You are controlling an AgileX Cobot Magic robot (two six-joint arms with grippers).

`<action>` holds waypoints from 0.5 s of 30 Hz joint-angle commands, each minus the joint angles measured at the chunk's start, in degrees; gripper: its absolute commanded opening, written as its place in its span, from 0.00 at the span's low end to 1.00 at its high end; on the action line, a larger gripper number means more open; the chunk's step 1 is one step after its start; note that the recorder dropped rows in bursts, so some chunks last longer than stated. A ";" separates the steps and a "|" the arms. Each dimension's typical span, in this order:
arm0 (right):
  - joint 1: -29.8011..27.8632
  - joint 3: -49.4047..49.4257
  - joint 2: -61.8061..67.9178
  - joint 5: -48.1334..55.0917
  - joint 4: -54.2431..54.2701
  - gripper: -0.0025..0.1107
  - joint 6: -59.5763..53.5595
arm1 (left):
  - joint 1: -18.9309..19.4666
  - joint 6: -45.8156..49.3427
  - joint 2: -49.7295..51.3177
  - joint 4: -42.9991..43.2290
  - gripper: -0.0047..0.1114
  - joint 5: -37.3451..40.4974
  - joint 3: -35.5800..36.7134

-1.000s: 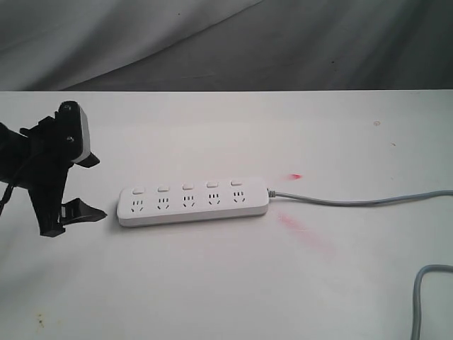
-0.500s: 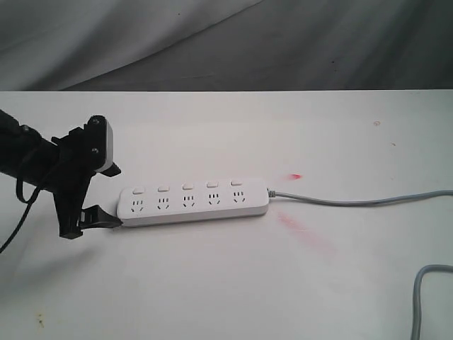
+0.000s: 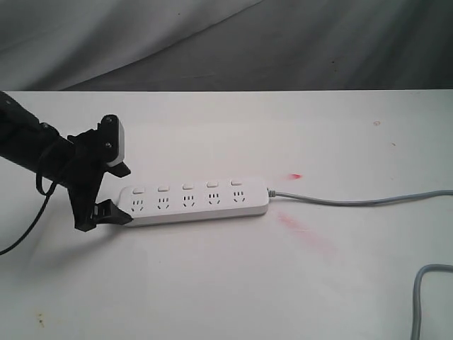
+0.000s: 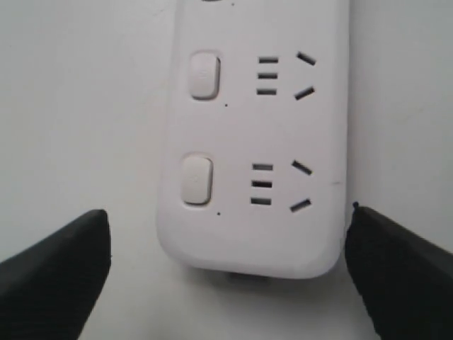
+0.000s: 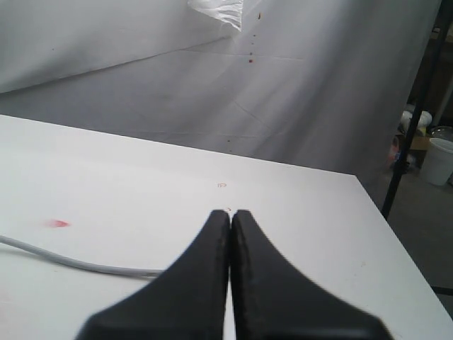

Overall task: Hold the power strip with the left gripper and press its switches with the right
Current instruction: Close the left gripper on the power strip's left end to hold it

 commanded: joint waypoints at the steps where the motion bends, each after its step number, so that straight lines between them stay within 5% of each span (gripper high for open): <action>1: -0.53 0.21 0.05 0.07 0.21 0.02 0.13 | -0.34 -1.49 1.77 -0.09 0.77 1.92 -1.85; 15: -0.53 0.21 0.05 0.07 0.21 0.02 0.13 | -0.34 -5.32 3.65 4.88 0.77 3.96 -3.00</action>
